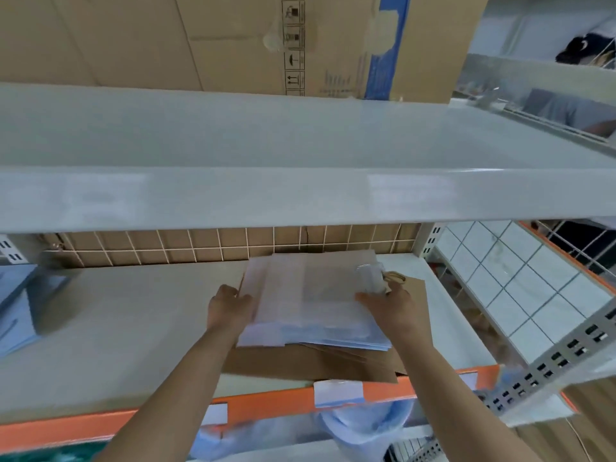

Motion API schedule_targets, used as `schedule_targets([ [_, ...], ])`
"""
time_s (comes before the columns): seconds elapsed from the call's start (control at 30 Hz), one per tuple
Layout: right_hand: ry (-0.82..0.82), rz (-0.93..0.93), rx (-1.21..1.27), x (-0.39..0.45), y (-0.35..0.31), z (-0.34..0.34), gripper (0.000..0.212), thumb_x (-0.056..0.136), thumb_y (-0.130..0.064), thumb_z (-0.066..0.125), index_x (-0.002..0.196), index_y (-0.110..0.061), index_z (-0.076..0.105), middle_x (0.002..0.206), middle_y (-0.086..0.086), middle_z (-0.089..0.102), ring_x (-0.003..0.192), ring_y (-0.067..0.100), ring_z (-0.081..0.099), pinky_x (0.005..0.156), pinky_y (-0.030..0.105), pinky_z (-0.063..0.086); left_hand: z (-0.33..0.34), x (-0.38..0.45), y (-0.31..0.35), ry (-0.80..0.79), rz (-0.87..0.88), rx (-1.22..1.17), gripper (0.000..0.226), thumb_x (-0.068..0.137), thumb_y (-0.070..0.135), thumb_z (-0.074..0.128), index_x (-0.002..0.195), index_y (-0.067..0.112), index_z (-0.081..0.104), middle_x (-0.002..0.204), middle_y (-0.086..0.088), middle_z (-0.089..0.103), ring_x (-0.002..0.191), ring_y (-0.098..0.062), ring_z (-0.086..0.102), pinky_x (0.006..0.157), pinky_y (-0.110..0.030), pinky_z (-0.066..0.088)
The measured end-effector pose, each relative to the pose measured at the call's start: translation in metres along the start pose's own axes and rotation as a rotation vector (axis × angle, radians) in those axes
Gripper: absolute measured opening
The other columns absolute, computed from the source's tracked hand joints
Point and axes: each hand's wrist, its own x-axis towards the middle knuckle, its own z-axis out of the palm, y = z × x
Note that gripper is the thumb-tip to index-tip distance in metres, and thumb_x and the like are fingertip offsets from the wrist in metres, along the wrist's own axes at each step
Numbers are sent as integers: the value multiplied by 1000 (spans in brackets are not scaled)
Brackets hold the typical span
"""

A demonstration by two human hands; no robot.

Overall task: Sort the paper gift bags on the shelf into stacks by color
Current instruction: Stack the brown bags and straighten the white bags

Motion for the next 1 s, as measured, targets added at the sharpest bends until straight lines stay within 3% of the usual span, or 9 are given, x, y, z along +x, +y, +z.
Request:
schedule_targets([
  [0.07,-22,-6,-19,4,0,-1,53,75,-40,76,119,-15,59,108,7,66,87,21,59,68,25,41,-2,-1,-2,22,-36,-25,29,85,13,53,113,7,59,114,-15,61,103,-32,57,67,-25,36],
  [0.13,-47,-28,-39,8,-1,-2,39,75,-32,76,105,-11,63,98,6,65,73,15,54,56,21,37,-6,-4,1,-8,-27,-23,19,81,18,55,91,3,62,84,-10,62,91,-32,61,56,-27,34],
  [0.2,-110,-52,-45,11,-1,-2,30,80,-25,72,103,-7,63,93,6,60,74,17,52,52,18,35,-8,-6,5,-65,-13,-40,27,74,28,59,78,2,56,73,-8,54,72,-26,54,51,-26,31],
  [0.33,-59,-145,-127,10,2,-4,20,91,-21,59,101,-5,62,90,9,60,76,21,53,55,20,37,-7,-10,2,-150,31,-215,25,90,24,60,98,3,50,95,-11,55,80,-24,52,59,-30,34],
  [0.47,89,-233,-209,6,13,-3,27,99,-19,44,117,-10,62,104,12,68,86,28,64,70,28,47,-10,-15,-7,-131,62,-293,10,99,18,46,105,10,45,90,-3,52,75,-13,49,57,-25,36],
  [0.6,148,-186,-137,10,23,-3,26,98,-14,42,114,-15,62,89,6,68,63,16,56,52,20,39,-18,-19,-17,-128,87,-341,18,100,17,40,117,13,45,104,-9,54,94,-27,53,79,-37,45],
  [0.7,185,-88,21,12,25,-6,22,94,-13,42,110,-19,55,87,4,67,62,16,60,49,17,32,-26,-24,-22,-130,94,-448,21,101,16,41,121,16,47,116,-13,56,106,-34,55,95,-52,48],
  [0.9,293,10,292,8,17,-12,22,89,-10,46,101,-29,48,79,-4,66,44,-11,56,49,15,30,-40,-35,-28,-113,129,-586,24,101,13,43,123,19,51,120,-11,58,108,-34,58,84,-53,54],
  [1.0,257,25,456,6,13,-14,22,86,-16,43,100,-30,54,77,-4,67,43,0,62,50,20,38,-45,-38,-29,-109,144,-662,24,100,10,45,122,15,53,120,-13,59,107,-36,59,80,-49,55],
])
